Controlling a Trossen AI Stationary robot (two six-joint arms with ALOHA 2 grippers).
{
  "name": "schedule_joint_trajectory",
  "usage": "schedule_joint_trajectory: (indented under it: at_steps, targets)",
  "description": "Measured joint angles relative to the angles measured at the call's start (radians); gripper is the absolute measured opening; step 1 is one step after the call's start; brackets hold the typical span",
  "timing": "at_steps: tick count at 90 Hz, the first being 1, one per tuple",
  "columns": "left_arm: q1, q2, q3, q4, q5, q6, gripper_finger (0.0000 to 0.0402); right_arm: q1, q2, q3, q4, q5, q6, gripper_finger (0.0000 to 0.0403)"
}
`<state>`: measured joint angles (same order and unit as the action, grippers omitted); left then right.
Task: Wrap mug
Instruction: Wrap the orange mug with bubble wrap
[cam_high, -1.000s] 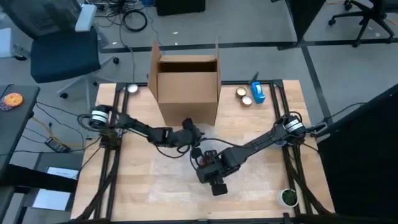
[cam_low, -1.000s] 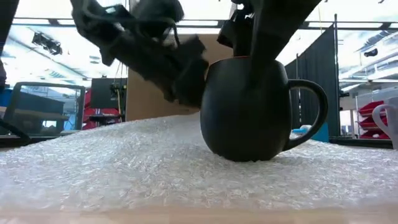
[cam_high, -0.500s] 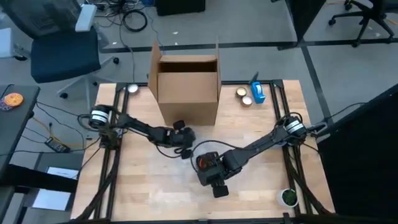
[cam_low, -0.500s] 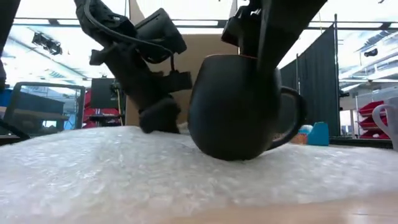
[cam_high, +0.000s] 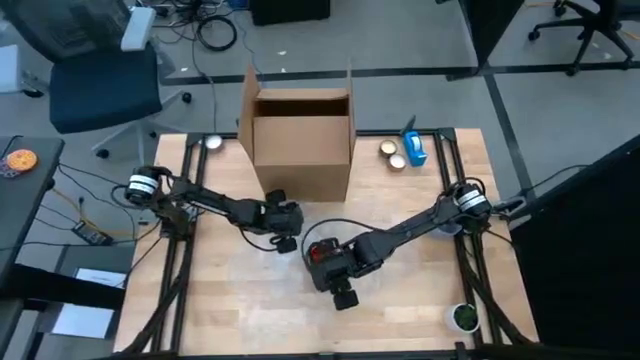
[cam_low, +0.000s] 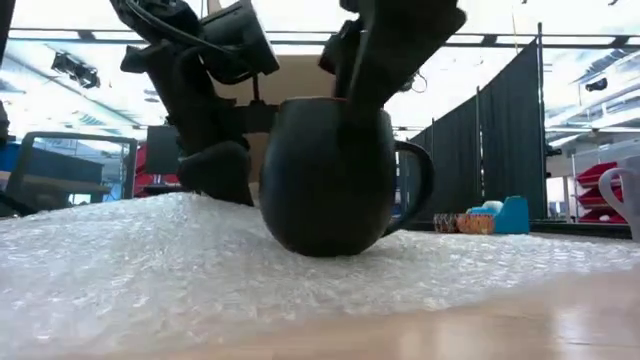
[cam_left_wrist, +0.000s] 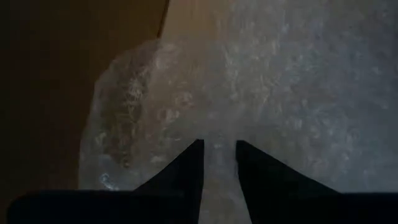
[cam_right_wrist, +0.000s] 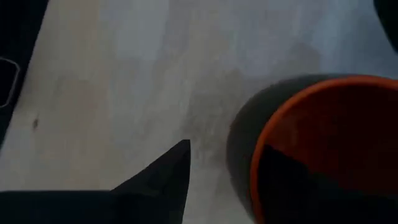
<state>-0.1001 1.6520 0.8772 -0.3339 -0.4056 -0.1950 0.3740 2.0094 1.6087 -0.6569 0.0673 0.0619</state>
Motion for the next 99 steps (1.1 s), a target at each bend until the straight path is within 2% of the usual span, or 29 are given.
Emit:
schedule_joint_trajectory:
  at_steps: [16, 34, 51, 74, 99]
  targets:
    - [0.000, 0.000, 0.000, -0.014, -0.001, -0.007, 0.0078, -0.013, 0.000, -0.042, 0.022, 0.016, -0.049, 0.0107]
    - [0.000, 0.000, 0.001, -0.151, -0.033, 0.031, 0.0078, -0.012, 0.000, -0.050, 0.000, -0.017, -0.123, 0.0012]
    - [-0.001, 0.000, 0.002, -0.414, -0.119, 0.023, 0.0078, -0.011, 0.000, -0.051, -0.028, -0.019, -0.124, 0.0003]
    - [0.000, 0.000, 0.002, -0.749, -0.249, -0.143, 0.0078, -0.013, 0.000, -0.049, -0.043, -0.044, -0.091, 0.0001]
    - [-0.034, -0.015, 0.002, -0.898, -0.260, -0.304, 0.0078, -0.009, 0.000, -0.045, -0.057, -0.058, -0.082, 0.0001]
